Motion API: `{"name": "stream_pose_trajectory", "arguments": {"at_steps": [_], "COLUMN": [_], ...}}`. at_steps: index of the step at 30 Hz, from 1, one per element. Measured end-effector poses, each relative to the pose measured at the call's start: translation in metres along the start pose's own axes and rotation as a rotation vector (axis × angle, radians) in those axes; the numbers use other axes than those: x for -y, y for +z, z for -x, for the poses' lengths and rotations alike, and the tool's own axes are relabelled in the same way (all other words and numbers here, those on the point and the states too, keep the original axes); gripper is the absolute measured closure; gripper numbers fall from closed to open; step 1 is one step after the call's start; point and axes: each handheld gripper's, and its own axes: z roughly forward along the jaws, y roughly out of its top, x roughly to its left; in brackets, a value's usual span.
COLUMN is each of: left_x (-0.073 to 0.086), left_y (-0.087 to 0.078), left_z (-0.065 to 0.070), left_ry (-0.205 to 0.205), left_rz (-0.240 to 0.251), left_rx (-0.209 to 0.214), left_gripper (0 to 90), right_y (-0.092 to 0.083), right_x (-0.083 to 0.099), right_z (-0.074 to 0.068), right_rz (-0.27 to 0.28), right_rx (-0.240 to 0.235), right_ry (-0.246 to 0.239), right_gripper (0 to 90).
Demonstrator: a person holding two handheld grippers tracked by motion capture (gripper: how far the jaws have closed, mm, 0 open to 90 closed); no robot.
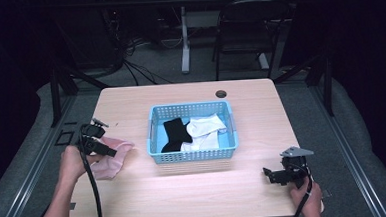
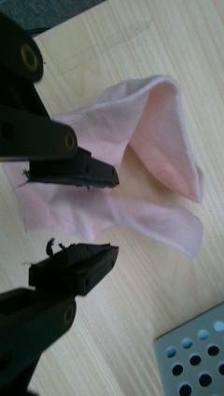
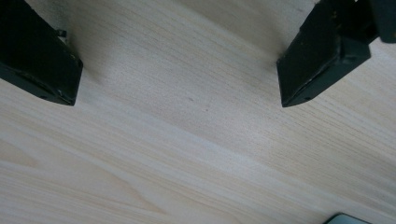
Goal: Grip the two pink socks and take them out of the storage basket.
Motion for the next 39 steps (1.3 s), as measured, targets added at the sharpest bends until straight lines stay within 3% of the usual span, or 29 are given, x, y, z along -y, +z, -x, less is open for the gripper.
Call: {"name": "stream_pose_trajectory", "arguments": {"at_steps": [11, 21, 29, 34, 39], "left_x": [0.029, 0.064, 0.089, 0.107, 0.122], "left_y": [-0.023, -0.023, -0.007, 0.008, 0.023], "left_z": [0.005, 0.006, 0.007, 0.003, 0.002], "left_ry": [-0.023, -0.078, -0.103, -0.148, -0.176], "left_rz": [0.103, 0.148, 0.158, 0.159, 0.196], "left_rx": [-0.027, -0.062, -0.084, -0.1, -0.119], "left_gripper": [30.6, 4.2, 0.2, 0.0, 0.0], "right_y": [0.0, 0.0, 0.0, 0.0, 0.0], "right_x": [0.0, 0.0, 0.0, 0.0, 0.0], "right_z": [0.0, 0.0, 0.0, 0.0, 0.0], "right_rz": [0.0, 0.0, 0.0, 0.0, 0.0], "right_rx": [0.0, -0.001, 0.0, 0.0, 0.0], "right_ry": [0.0, 0.0, 0.0, 0.0, 0.0], "right_gripper": [0.0, 0.0, 0.0, 0.0, 0.0]}}
